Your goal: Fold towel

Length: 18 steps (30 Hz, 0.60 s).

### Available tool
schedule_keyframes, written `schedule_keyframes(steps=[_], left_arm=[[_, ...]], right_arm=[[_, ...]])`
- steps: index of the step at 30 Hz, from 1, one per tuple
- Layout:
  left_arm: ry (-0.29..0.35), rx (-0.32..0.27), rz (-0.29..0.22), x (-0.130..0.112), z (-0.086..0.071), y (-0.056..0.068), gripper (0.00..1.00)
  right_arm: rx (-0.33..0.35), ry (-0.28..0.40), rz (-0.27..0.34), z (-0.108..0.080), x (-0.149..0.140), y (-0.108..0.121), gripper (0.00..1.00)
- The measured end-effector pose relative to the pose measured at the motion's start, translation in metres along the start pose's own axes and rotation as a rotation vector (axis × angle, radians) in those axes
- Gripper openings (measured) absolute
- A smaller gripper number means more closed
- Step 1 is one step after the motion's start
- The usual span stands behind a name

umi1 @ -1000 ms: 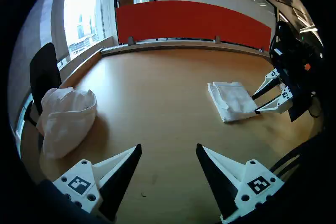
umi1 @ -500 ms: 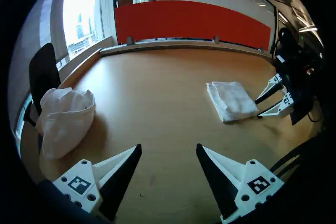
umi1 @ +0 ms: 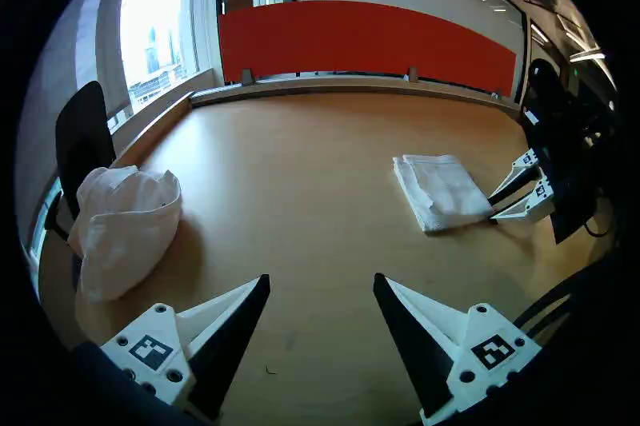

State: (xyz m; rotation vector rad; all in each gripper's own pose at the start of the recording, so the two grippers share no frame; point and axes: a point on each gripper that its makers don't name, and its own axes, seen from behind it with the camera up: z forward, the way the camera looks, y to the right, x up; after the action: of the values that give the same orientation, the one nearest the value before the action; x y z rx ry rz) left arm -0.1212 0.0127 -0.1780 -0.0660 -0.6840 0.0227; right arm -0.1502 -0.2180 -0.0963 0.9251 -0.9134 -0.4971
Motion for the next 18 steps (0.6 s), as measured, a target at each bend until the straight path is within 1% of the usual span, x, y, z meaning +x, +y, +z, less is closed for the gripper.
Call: schedule_keyframes(steps=[3,6,12,14,18], left_arm=[[0.0,0.001,-0.001,-0.0004,-0.0005,-0.0009,0.96],[-0.001,0.002,-0.001,-0.0011,-0.0006,-0.0012,0.96],[-0.001,0.0,0.001,-0.0013,-0.0007,-0.0011,0.96],[0.0,-0.001,0.002,-0.0014,-0.0008,-0.0009,0.97],[0.001,-0.003,0.003,-0.0011,-0.0006,-0.0006,0.96]], right_arm=[[-0.003,0.002,0.008,-0.0005,-0.0004,-0.0001,0.4],[-0.007,0.002,0.016,-0.0014,-0.0011,0.0003,0.3],[-0.006,-0.002,0.03,-0.0008,-0.0036,-0.0002,0.07],[-0.005,0.002,0.036,-0.0011,-0.0027,-0.0006,0.04],[0.002,0.011,0.038,-0.0033,0.0006,-0.0015,0.03]])
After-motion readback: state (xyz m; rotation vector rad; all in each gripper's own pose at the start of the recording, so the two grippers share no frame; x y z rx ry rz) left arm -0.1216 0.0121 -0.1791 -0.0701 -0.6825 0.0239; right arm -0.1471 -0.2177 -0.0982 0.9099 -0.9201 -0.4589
